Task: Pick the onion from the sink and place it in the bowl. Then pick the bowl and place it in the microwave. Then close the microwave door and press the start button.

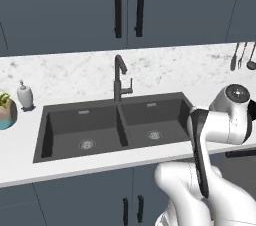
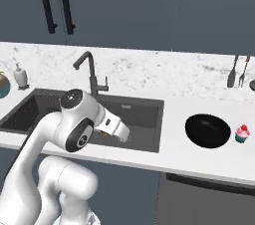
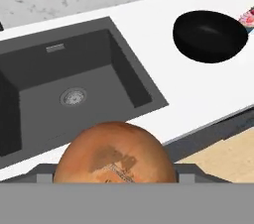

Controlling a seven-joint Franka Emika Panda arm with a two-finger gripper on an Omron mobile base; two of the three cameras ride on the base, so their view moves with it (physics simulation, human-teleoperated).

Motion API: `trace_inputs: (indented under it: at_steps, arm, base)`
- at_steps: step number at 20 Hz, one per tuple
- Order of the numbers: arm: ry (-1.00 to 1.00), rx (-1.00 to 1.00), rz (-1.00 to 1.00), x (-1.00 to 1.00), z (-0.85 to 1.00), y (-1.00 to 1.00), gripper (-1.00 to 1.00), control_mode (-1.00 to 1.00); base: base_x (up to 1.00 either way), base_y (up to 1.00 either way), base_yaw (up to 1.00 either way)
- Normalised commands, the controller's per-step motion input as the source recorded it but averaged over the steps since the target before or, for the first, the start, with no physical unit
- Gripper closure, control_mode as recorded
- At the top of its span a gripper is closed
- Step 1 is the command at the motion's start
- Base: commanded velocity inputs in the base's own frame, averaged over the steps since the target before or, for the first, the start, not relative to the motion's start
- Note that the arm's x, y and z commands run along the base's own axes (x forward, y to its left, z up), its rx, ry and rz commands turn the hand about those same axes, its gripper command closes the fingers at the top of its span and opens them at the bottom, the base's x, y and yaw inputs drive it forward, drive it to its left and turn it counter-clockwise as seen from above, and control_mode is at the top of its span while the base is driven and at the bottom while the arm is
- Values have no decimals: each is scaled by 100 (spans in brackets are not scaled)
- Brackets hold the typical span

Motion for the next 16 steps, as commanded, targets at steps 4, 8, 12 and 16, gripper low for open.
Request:
trace_inputs:
  at_steps: [4,8,12,16]
  arm:
    - [0,0,0,0,0,0,100,100]
    - [0,0,0,0,0,0,100,100]
    - [0,0,0,0,0,0,100,100]
    - [0,0,0,0,0,0,100,100]
  base:
    - [-35,-100,0]
    - [5,-100,4]
    - [39,-69,12]
    - [69,-12,8]
